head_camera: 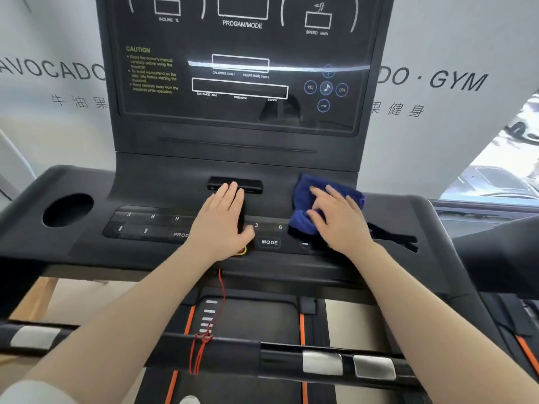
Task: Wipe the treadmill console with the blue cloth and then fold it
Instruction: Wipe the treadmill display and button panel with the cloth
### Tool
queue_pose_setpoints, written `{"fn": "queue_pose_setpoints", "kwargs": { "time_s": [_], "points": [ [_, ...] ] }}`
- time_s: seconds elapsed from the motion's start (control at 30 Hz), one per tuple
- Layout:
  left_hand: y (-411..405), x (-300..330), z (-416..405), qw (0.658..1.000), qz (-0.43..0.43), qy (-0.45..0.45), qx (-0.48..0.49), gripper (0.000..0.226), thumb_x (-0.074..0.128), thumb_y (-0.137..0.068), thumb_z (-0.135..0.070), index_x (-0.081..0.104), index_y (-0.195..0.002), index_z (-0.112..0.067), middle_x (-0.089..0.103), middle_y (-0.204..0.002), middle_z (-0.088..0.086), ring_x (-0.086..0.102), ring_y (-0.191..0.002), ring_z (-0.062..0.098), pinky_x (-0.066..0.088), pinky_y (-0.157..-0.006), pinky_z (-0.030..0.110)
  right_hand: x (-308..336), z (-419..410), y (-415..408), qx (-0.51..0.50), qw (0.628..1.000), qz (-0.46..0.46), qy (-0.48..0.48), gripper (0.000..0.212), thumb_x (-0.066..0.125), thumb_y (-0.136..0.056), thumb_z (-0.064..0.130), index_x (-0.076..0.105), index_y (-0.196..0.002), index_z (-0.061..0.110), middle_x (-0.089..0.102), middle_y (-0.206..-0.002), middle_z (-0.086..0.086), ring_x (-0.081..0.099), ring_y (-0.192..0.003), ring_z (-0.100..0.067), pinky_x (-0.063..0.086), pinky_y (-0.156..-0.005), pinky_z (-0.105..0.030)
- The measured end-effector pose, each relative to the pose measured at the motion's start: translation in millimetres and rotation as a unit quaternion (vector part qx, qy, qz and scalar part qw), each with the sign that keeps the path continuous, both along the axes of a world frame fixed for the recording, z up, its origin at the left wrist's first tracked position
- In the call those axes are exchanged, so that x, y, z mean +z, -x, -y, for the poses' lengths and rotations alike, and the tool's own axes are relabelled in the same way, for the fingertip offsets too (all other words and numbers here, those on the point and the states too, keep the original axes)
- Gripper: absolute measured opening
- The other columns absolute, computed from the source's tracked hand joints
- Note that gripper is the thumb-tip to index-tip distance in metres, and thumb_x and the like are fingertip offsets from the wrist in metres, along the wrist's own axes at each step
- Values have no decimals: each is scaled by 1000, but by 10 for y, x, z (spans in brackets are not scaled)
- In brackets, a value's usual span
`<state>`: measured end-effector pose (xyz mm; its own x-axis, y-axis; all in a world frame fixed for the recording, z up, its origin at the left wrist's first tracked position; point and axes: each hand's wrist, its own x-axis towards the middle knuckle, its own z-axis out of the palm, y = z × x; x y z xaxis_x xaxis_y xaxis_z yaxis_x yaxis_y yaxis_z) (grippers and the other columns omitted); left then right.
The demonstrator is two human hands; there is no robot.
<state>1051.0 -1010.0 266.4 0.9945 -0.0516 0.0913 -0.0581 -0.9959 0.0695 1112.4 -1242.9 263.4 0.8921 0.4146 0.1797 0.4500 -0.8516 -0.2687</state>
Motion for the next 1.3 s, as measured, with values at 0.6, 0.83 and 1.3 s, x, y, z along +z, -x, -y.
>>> {"fn": "queue_pose_setpoints", "kwargs": {
  "time_s": [0.6, 0.83, 1.3],
  "points": [
    [57, 141, -27, 997, -74, -1, -28, 142, 44, -46, -90, -10, -147, -5, -13, -156, 9, -9, -144, 20, 2, -118, 34, 26, 493, -174, 49, 998, 32, -17, 30, 60, -88, 18, 56, -60, 7, 54, -134, -2, 39, -134, -28, 32, -101, -40],
    [54, 134, -12, 997, -73, 26, -23, 138, 56, -53, -83, -11, -146, -6, -15, -156, 8, -10, -144, 19, 1, -117, 32, -88, 115, 520, 174, 984, 33, 14, 31, 44, -82, 49, 57, -81, 21, 56, -133, 4, 46, -129, -22, 33, -102, -40],
    [28, 161, -96, 995, -63, 12, -74, 137, 55, -54, -83, -9, -146, -5, -11, -156, 12, -8, -144, 21, -7, -114, 31, 6, -599, 590, -20, 996, 13, 82, 50, 32, -100, 36, 34, -145, 16, 31, -152, 1, 23, -142, -21, 18, -112, -39]
  ]
}}
